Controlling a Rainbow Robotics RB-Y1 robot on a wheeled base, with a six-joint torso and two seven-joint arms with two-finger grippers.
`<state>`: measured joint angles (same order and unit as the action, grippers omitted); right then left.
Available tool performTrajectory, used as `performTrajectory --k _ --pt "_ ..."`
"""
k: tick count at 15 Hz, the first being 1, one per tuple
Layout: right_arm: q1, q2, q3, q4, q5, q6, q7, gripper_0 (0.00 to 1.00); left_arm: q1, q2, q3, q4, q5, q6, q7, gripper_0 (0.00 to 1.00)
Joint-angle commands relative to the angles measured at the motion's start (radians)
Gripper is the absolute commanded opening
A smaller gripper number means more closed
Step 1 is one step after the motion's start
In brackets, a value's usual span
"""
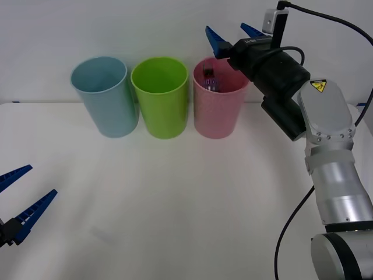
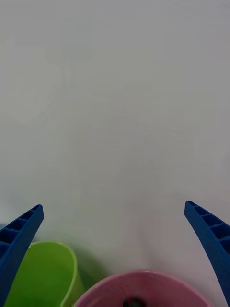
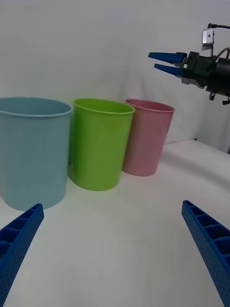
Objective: Grasp the object on the table and drop it into the matching bin: aluminum can to the light blue bin, PET bottle to the pink bin.
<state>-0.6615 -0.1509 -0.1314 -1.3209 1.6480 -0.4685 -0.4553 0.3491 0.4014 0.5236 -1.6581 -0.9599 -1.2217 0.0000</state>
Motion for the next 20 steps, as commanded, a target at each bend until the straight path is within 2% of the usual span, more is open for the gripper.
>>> performTrajectory --k 1,5,11,16,20 --pt "0.079 -0.024 0.004 -0.090 -0.001 -0.027 -0.005 1.00 0.000 0.000 0.000 0.000 0.000 0.000 0.000 1.00" --pt "0.209 -0.085 0.006 -0.230 -0.042 -0.093 -0.009 1.00 0.000 0.000 0.000 0.000 0.000 0.000 0.000 1.00" --pt "0.439 -0.222 -0.008 -0.413 -0.160 -0.168 0.003 1.00 0.000 0.000 0.000 0.000 0.000 0.000 0.000 1.00" --pt "0.640 -0.242 -0.180 -0.508 -0.226 -0.417 0.040 1.00 0.000 0.000 0.000 0.000 0.000 0.000 0.000 1.00" --pt "0.784 -0.242 -0.297 -0.515 -0.281 -0.552 0.116 1.00 0.000 0.000 0.000 0.000 0.000 0.000 0.000 1.00"
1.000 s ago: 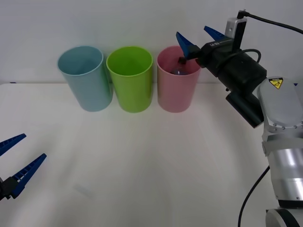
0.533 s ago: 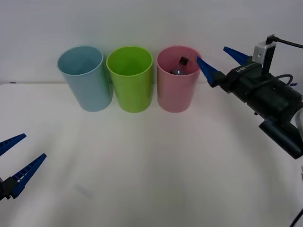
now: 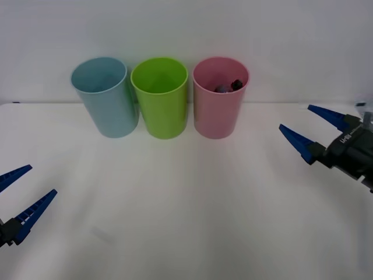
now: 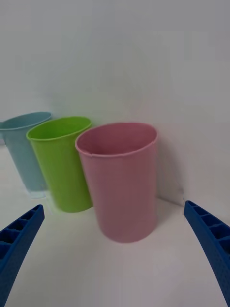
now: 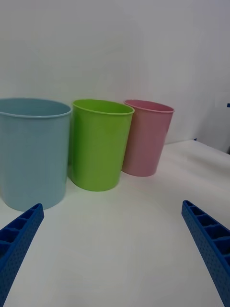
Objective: Grasp the object on the table and drop it into the matching bin: aluminum can to the light blue bin, PET bottle to the pink bin.
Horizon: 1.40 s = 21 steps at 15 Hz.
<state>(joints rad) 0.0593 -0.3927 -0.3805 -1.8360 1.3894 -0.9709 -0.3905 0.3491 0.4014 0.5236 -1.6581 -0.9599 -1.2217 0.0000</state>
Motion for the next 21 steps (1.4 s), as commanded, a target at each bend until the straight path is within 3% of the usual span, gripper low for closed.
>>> performTrajectory --k 1,11,15,21 --pt "0.099 0.000 -0.066 0.000 -0.040 -0.060 0.097 1.00 0.000 0.000 0.000 0.000 0.000 0.000 0.000 1.00" --pt "0.451 -0.002 -0.150 0.001 -0.256 -0.155 0.389 1.00 0.000 0.000 0.000 0.000 0.000 0.000 0.000 1.00" --pt "0.527 -0.002 -0.155 0.000 -0.302 -0.180 0.470 1.00 0.000 0.000 0.000 0.000 0.000 0.000 0.000 1.00" --pt "0.576 -0.002 -0.153 0.000 -0.334 -0.215 0.496 1.00 0.000 0.000 0.000 0.000 0.000 0.000 0.000 1.00"
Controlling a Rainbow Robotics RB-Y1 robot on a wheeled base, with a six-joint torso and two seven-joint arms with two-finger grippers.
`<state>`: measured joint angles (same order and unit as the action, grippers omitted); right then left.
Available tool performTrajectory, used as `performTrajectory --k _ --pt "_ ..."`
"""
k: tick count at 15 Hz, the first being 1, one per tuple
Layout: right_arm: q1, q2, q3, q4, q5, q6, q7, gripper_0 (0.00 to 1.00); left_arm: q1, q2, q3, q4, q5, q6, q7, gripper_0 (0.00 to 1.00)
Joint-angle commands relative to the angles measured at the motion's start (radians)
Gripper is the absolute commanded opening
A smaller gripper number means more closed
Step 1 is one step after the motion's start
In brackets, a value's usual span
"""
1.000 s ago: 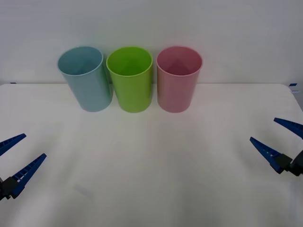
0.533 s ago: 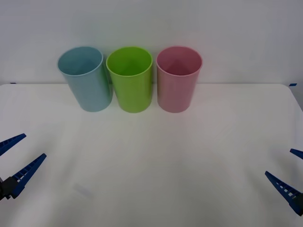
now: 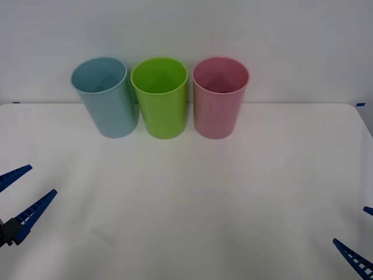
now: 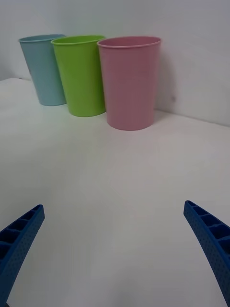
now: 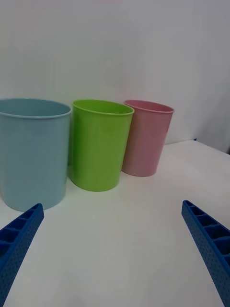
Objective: Grasp the object on the table and drop it into the matching bin: aluminum can to the light blue bin, PET bottle to the pink bin.
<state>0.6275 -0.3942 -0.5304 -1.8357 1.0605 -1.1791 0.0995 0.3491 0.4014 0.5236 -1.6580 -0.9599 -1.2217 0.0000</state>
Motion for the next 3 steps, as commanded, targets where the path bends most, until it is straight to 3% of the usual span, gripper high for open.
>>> performTrajectory --k 1,3 --pt "0.009 0.000 -0.002 0.000 -0.005 -0.008 0.008 1.00 0.000 0.000 0.000 0.000 0.000 0.000 0.000 1.00" --pt "0.009 0.000 0.001 0.000 -0.005 -0.008 0.008 1.00 0.000 0.000 0.000 0.000 0.000 0.000 0.000 1.00"
